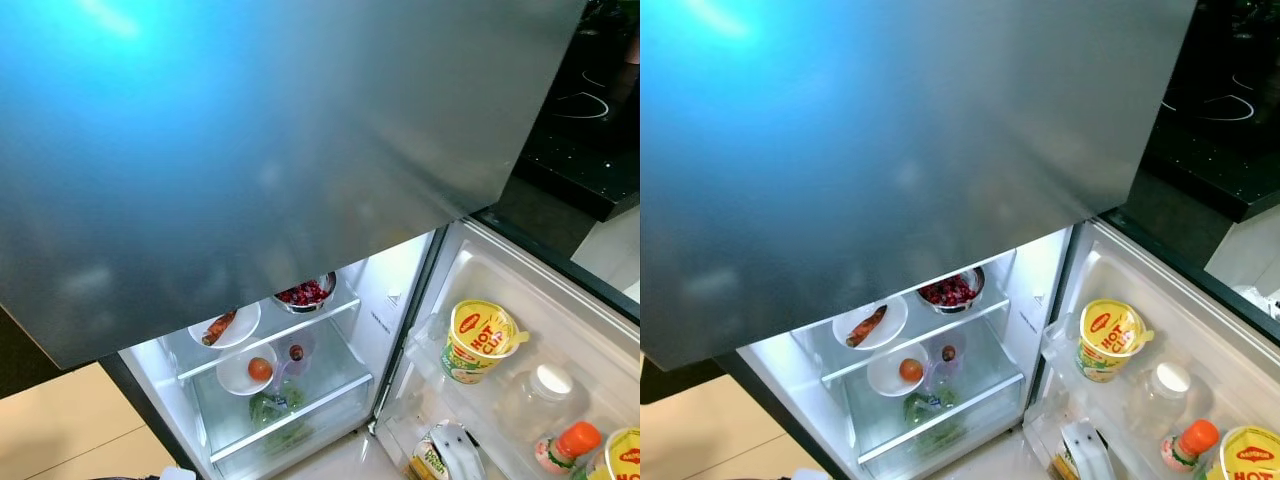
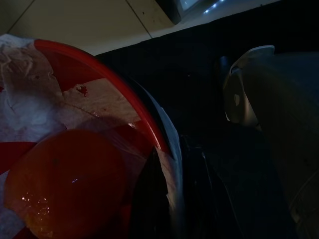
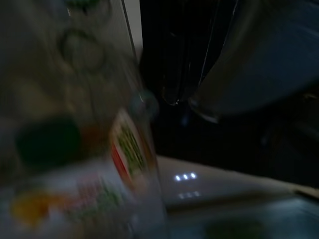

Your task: Restocking fridge

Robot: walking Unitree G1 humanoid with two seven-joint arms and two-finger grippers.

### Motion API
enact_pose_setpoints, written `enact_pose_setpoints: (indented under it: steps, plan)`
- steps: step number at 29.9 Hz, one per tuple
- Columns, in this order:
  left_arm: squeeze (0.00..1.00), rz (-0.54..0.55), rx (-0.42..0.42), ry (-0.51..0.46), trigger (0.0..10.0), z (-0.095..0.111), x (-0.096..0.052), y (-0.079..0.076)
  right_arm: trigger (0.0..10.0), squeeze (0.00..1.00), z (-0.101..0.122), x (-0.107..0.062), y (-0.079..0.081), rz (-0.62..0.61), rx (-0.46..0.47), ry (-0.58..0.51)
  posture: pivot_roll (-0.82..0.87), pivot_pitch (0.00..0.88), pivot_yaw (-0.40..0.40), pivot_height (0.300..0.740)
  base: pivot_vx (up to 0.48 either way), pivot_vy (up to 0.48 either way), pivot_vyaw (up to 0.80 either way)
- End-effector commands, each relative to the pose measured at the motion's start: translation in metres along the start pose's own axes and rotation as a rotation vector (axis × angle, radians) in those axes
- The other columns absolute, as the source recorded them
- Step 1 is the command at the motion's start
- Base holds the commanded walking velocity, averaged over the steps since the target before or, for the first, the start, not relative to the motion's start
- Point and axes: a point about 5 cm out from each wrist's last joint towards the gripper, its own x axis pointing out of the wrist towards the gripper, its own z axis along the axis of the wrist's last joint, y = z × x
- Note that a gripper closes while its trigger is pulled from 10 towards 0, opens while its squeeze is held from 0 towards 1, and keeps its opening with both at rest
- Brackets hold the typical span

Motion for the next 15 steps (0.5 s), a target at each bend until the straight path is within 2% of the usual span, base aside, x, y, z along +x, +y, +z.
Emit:
enact_pose_setpoints:
  steps: [1,8,10,15]
  plan:
    - [0.00,-0.078,0.054,-0.020,10.0,0.005,0.002,-0.018,10.0,0.00,0.011,0.002,0.002,0.019,0.014,-0.051,-0.03,0.000,-0.006,0.740,0.000,0.000,0.00]
    - [0.00,-0.090,0.180,-0.048,10.0,0.012,0.002,-0.021,10.0,0.00,0.043,0.007,0.010,0.084,-0.058,-0.151,-0.03,0.000,-0.005,0.740,0.000,0.000,0.00]
    - [0.00,-0.093,0.191,-0.053,10.0,0.013,0.002,-0.022,10.0,0.00,0.044,0.007,0.011,0.088,-0.062,-0.156,-0.03,0.000,-0.005,0.740,0.000,0.000,0.00]
    - [0.00,-0.141,0.315,-0.114,10.0,0.032,0.003,-0.031,10.0,0.00,0.054,0.008,0.013,0.112,-0.112,-0.177,-0.03,0.000,-0.005,0.740,0.000,0.000,0.00]
